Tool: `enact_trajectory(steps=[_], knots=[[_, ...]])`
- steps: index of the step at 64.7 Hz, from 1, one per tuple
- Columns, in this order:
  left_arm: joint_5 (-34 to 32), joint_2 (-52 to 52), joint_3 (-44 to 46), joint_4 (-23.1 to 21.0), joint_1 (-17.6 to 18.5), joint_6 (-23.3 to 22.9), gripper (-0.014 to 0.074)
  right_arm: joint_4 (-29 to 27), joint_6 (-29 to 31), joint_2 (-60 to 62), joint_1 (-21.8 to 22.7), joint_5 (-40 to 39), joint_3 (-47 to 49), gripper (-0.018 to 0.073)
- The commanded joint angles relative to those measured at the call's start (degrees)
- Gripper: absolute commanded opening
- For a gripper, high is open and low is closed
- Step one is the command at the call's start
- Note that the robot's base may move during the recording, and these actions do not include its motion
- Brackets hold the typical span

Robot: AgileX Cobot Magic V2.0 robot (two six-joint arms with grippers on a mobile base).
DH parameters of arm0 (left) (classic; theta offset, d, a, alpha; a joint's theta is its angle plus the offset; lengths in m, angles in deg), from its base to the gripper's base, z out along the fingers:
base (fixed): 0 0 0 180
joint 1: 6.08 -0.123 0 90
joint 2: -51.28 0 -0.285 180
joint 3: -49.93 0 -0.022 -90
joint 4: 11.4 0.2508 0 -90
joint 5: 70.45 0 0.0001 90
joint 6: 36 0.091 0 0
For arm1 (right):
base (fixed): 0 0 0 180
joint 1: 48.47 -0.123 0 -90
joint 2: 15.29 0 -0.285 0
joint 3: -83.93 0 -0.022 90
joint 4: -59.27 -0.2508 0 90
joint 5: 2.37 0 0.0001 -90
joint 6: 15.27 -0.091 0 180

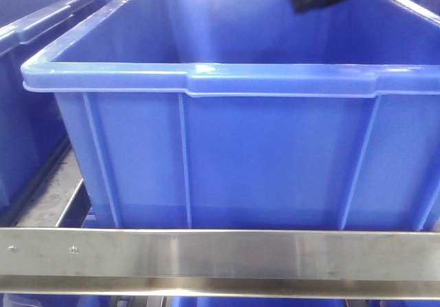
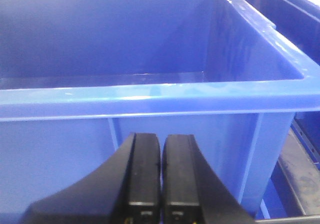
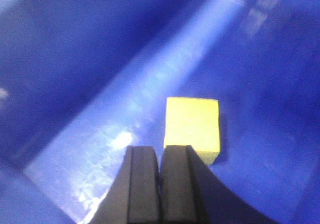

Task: Place yellow foam block on left shelf second layer

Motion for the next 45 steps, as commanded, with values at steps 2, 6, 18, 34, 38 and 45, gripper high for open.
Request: enact_trajectory(steps=[2,6,18,34,38,45], knots=[[-5.0,-0.8,-1.5,0.1,0.4,-0.2,0.0136,0.8,0.5,2.5,0.1,-4.8,0.7,0.0055],[-5.0,-0.8,-1.5,0.1,0.4,-0.2,0.0136,0.8,0.5,2.6,-0.1,-5.4,0.3,0.0055],[-5.0,-0.8,-1.5,0.1,0.4,-0.2,0.0136,0.8,0.5,2.8,-0.2,-5.7,0.3,0.0055],[-5.0,-0.8,-1.5,0.1,0.4,-0.2,0.0136,0.7,0.5,9.8,0.9,-8.3,-3.4,0.0055],[-5.0,-0.8,-1.5,0.1,0.4,-0.2,0.0136,0.1,0.5,13.9,2.7,-8.3,-6.1,0.0055],[-5.0,-0.8,-1.5,0.1,0.4,-0.2,0.0136,-2.3,0.5,21.3,7.3,-8.3,-12.6,0.0055]])
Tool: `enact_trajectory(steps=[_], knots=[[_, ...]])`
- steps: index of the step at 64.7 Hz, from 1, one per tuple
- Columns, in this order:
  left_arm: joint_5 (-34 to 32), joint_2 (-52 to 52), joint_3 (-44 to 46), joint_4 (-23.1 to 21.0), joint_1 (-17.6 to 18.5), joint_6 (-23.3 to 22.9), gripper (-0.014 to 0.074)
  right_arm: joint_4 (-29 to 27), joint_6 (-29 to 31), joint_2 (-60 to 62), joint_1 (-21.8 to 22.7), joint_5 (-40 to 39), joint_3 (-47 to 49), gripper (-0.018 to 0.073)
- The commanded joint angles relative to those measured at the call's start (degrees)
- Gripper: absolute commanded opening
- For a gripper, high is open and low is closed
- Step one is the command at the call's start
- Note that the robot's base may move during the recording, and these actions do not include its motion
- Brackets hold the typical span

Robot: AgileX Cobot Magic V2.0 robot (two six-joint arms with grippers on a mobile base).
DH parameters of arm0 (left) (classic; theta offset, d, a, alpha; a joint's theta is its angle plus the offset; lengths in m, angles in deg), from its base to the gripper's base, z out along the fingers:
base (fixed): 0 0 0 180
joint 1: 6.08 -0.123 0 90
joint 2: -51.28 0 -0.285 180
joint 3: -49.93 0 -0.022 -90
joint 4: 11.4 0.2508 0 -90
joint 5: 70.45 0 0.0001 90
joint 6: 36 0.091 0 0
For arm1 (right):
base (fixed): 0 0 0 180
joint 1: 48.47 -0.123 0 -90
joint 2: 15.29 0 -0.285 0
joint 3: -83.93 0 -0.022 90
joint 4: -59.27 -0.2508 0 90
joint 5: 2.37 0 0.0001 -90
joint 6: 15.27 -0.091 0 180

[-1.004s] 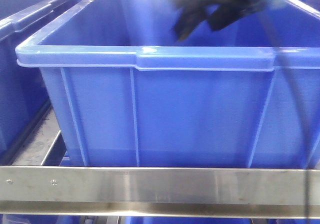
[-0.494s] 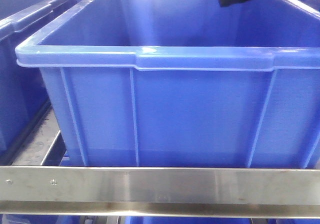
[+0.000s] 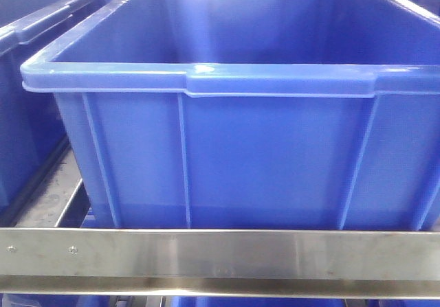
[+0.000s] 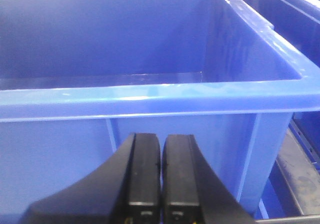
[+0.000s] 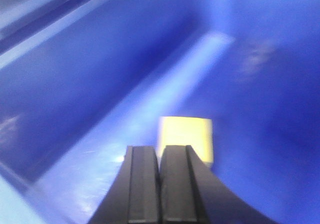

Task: Place yellow foam block on left shelf second layer

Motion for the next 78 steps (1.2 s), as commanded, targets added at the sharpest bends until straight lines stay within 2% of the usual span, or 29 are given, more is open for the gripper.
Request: enact_trajectory(steps=[1,20,32,49,78], knots=[[-5.0,-0.8,-1.5,0.1,0.4,-0.2,0.0136,-1.5,0.5,6.3,3.6,-4.7,-3.1,0.0055],[-5.0,-0.8,-1.5,0.1,0.4,-0.2,0.0136,-1.9,0.5,30.6,20.8,-4.7,-17.5,0.0055],[-5.0,-0.8,-1.5,0.1,0.4,-0.2,0.0136,-2.1,0.5,41.4,28.2,-4.6,-24.4,0.0055],[-5.0,-0.8,-1.5,0.1,0.4,-0.2,0.0136,-3.8,0.5,51.0,32.9,-4.9,-32.4,0.0055],[-5.0,-0.8,-1.5,0.1,0.4,-0.2,0.0137,-3.8,0.5,50.8,32.9,-5.2,-35.0,0.0055]])
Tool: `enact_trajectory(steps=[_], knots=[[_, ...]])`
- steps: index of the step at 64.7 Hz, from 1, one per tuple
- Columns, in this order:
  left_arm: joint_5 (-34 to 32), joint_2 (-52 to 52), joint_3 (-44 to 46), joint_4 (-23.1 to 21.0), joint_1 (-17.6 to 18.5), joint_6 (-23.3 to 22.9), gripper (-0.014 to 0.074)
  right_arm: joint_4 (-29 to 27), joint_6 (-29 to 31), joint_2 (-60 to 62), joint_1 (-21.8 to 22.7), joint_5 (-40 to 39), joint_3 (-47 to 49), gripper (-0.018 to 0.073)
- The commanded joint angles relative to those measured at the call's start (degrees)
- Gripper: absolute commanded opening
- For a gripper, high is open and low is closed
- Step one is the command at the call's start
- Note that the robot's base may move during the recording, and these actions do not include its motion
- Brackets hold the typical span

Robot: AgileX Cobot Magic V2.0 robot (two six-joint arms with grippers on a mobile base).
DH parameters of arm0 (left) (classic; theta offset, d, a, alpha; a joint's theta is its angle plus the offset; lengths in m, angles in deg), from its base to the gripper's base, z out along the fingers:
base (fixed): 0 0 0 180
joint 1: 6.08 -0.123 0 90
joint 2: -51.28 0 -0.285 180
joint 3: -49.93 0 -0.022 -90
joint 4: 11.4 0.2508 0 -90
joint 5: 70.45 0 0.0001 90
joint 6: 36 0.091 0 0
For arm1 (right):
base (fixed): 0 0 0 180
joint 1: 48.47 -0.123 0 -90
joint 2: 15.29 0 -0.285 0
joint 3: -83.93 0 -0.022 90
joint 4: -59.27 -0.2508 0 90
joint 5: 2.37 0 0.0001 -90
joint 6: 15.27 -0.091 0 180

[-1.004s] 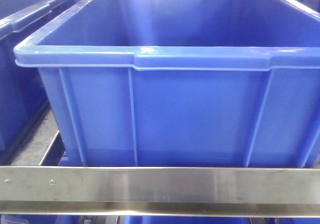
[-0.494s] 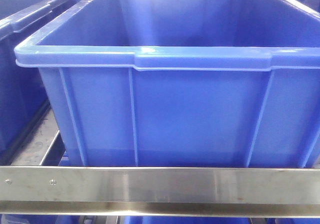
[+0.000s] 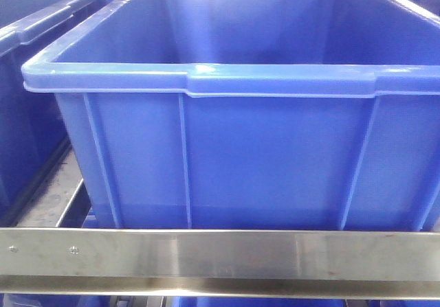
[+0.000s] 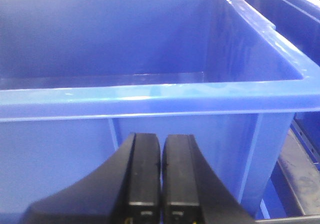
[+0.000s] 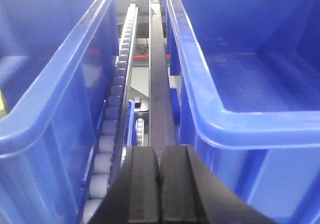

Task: Place yellow foam block on left shelf second layer

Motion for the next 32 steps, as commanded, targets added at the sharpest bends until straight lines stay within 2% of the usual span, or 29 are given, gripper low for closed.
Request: enact_trajectory(steps=[1,32], knots=[[-4.9,-0.8,-1.5,0.1,0.4,-0.2,0.0136,0.0,0.5,1.1,0.4,-5.0,1.3,0.0055],[-4.9,-0.8,-1.5,0.1,0.4,-0.2,0.0136,0.0,0.5,1.1,0.4,-5.0,1.3,0.0055]])
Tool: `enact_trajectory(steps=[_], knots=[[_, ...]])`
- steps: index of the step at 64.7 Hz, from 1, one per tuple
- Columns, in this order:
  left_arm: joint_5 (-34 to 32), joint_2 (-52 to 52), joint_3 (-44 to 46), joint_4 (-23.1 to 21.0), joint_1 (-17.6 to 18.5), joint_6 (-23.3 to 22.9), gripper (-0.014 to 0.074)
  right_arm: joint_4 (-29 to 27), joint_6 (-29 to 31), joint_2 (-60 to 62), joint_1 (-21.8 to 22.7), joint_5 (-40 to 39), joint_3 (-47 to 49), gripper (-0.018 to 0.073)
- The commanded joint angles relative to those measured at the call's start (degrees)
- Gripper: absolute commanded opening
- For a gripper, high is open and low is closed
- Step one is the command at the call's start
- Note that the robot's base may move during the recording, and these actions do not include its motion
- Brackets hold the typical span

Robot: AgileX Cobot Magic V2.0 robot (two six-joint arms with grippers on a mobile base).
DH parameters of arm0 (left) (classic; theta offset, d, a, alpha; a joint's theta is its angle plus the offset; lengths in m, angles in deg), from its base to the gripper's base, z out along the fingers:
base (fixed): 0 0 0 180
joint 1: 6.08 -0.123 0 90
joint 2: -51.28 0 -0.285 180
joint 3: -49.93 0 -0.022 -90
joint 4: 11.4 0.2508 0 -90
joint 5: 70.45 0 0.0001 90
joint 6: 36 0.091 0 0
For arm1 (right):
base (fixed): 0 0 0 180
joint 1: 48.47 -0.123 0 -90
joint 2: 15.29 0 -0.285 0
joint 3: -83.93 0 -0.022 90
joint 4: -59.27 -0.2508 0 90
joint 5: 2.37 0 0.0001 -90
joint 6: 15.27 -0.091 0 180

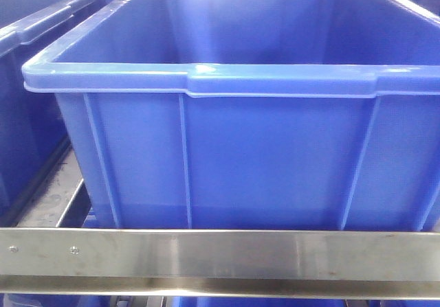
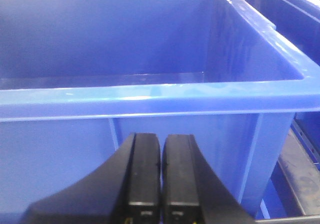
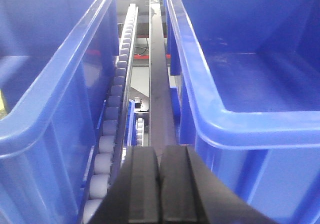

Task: Place yellow foam block on left shelf second layer

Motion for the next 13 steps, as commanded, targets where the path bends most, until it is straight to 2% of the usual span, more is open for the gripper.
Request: enact_trajectory(steps=[1,13], knots=[[-4.9,-0.8,-1.5,0.1,0.4,-0.2,0.0136,0.0,0.5,1.1,0.4,-5.0,1.3,0.0055],[-4.9,-0.8,-1.5,0.1,0.4,-0.2,0.0136,0.0,0.5,1.1,0.4,-5.0,1.3,0.0055]])
